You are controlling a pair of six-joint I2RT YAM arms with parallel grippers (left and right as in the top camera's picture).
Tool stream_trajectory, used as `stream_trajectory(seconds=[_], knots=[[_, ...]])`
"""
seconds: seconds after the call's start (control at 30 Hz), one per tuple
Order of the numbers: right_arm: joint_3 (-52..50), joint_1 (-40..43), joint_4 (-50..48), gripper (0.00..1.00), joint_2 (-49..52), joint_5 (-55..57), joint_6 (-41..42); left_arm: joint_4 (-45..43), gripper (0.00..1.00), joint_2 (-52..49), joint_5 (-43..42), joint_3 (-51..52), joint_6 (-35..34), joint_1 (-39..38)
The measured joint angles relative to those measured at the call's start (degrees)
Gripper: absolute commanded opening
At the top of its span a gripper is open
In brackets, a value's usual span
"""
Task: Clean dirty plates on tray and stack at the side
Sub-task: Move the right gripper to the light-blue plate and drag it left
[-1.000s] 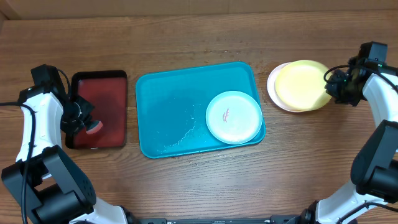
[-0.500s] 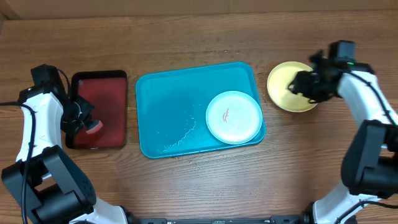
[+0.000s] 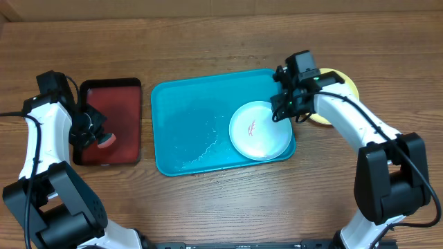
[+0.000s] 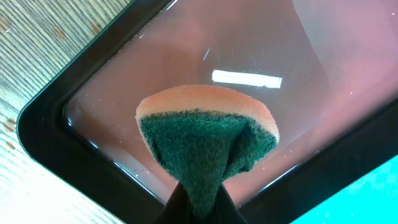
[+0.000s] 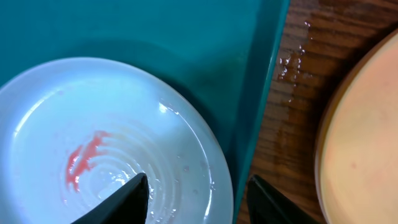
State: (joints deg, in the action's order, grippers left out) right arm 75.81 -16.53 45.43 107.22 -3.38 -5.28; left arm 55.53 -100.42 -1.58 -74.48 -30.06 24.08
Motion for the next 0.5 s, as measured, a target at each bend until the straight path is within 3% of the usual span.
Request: stream_trajectory(seconds=[0.1, 0.3, 0.5], knots=[[-1.09, -0.26, -0.11, 0.48, 0.0, 2.43, -0.04, 0.02, 0.04, 0.0, -0.17, 0.0, 0.0, -0.09], [-3.43, -0.11, 1.22, 0.28, 0.0, 3.63, 0.5, 0.0, 0.04, 0.0, -0.2, 0.0, 0.0, -0.09], [-3.52, -0.11, 1.29, 0.26, 0.0, 3.61, 2.25, 0.02, 0.04, 0.0, -0.22, 0.0, 0.0, -0.09]])
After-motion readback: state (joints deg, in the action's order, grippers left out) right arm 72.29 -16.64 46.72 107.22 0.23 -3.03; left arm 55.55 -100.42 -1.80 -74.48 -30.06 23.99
